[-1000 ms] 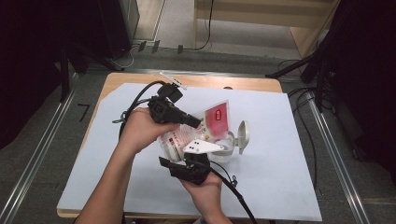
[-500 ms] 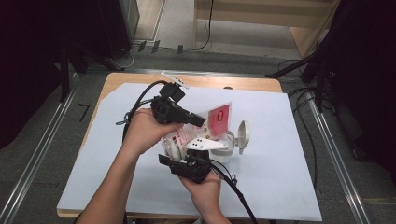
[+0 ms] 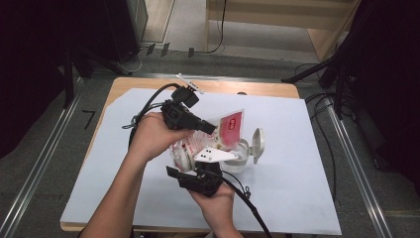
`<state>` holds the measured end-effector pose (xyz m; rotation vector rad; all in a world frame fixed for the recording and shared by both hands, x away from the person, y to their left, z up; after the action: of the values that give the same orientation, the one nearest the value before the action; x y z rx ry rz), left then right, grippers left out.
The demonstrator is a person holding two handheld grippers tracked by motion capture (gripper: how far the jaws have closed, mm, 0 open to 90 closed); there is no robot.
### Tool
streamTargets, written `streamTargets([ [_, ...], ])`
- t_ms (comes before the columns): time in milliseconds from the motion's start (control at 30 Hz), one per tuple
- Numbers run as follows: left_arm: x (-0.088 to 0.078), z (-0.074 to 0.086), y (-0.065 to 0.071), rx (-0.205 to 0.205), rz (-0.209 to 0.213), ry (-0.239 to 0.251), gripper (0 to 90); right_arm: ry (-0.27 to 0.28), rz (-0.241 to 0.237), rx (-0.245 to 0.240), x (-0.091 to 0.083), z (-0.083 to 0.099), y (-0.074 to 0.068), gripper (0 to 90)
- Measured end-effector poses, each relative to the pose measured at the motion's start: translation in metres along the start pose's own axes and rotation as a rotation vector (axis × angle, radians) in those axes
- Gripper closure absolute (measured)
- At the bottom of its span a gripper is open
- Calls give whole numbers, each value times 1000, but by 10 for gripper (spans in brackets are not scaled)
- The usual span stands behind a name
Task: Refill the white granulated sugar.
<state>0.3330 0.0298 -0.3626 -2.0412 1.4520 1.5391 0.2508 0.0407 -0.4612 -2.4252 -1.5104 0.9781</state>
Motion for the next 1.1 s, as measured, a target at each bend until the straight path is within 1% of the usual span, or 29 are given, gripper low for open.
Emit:
streamTargets([
  [67, 0, -2, 0, 14, -2, -14, 900, 5, -3, 7, -1, -2, 0, 614],
  [100, 0, -3, 1, 12, -1, -17, 900, 9, -4, 7, -2, -2, 0, 614],
  [167, 0, -4, -1, 15, 7, -27, 900, 12, -4, 9, -2, -3, 0, 618],
  [200, 1, -4, -3, 21, 3, -31, 900, 12, -1, 6, -2, -4, 1, 619],
  [233, 1, -4, -4, 9, 10, -24, 900, 13, 1, 3, -1, -4, 2, 620],
  [300, 2, -5, -6, 20, 20, -19, 900, 2, 10, 3, -1, -3, 3, 621],
  [400, 3, -5, -6, 20, 38, -13, 900, -5, 20, 7, 0, -3, 5, 622],
  [500, 2, -3, -8, 32, 37, -15, 900, -7, 22, 6, 0, -2, 4, 622],
  [533, 2, -3, -7, 32, 38, -7, 900, -8, 20, 7, 1, -3, 3, 622],
  [667, 1, -2, -9, 23, 40, -7, 900, -5, 20, 4, 1, -4, 2, 622],
  [700, 1, -2, -9, 17, 46, -5, 898, -5, 17, 4, 1, -4, 2, 622],
  [733, 1, -1, -8, 7, 59, -20, 898, -4, 16, 2, 0, -4, 1, 622],
  [767, 1, -1, -8, 9, 51, -19, 898, -5, 16, -3, 0, -3, 1, 623],
  [800, 2, -1, -8, 3, 53, -18, 899, -4, 17, -1, 0, -3, 1, 623],
  [867, 2, -2, -9, 8, 57, -13, 898, -5, 16, -1, -1, -3, 1, 623],
  [900, 2, -2, -10, 21, 48, -14, 898, -3, 19, -4, -1, -4, 1, 623],
  [933, 3, -2, -10, 10, 52, -12, 897, -5, 17, -2, -1, -4, 1, 622],
  [1000, 4, -3, -9, 6, 48, -3, 896, -4, 16, -1, -1, -4, 1, 623],
  [1033, 4, -4, -9, -5, 42, 4, 894, -1, 14, 3, -2, -4, 2, 623],
  [1100, 4, -5, -9, -10, 28, 5, 894, 4, 5, 7, -2, -6, 2, 623],
])
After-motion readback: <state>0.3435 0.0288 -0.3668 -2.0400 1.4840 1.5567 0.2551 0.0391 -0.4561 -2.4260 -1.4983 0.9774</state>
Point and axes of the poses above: each handheld gripper's, and its own axes: x roughly forward along the jaws, z roughly out of its underside, y roughly to its right, the point moved 8 cm from there along x, roughly forward along the jaws, and after that the axes turned 9 degrees about -y, right-handed, at the moved point
